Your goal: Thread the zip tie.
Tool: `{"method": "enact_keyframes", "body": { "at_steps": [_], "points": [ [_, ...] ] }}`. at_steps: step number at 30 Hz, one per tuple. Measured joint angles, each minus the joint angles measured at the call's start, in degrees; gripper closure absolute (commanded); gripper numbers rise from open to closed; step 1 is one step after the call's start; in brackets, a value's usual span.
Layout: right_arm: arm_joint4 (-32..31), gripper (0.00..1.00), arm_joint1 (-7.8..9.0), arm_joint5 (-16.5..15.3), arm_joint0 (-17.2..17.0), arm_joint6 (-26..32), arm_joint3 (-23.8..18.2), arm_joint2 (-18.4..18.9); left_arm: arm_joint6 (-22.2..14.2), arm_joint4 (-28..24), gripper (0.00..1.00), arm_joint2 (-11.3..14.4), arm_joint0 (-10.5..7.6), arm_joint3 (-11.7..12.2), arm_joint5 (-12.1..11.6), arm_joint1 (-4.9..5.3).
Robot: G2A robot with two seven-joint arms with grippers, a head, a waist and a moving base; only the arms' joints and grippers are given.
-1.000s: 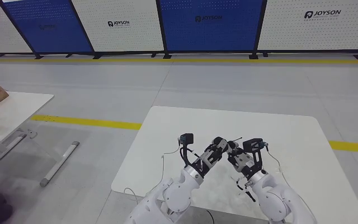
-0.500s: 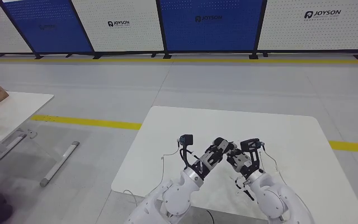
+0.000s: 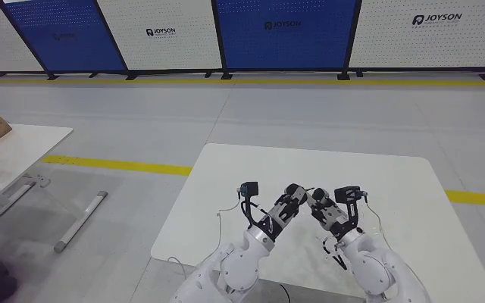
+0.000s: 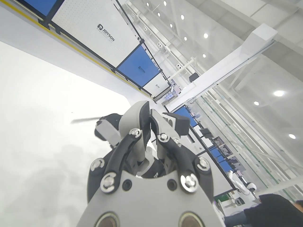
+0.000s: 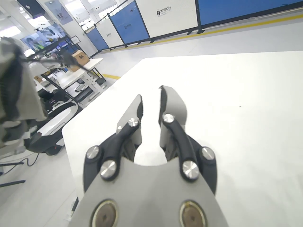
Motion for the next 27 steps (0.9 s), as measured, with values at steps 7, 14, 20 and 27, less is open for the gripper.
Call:
{"method": "enact_keyframes", "body": {
  "at_steps": [7,14,20,27],
  "points": [
    [11.91,0.00,1.06,-7.10,-6.69,-5.34,-5.39,8.60,1.27,0.62,1.00,-0.44,-0.28,-0.39,1.03,-0.09],
    [29.60,0.00,2.64,-7.11,-13.21,-7.78,-9.44,17.42,3.39,-2.29,1.00,-2.28,-0.02,1.11,1.55,-0.21],
    [43.96,0.00,3.57,-7.12,-16.18,-6.05,-8.12,24.20,8.70,-9.06,1.00,-6.13,0.71,3.63,0.46,-0.46],
    [48.88,0.00,3.72,-7.12,-16.79,-2.74,-7.37,26.63,12.23,-13.00,1.00,-7.49,-1.46,8.39,1.87,-1.03]
  ]
}}
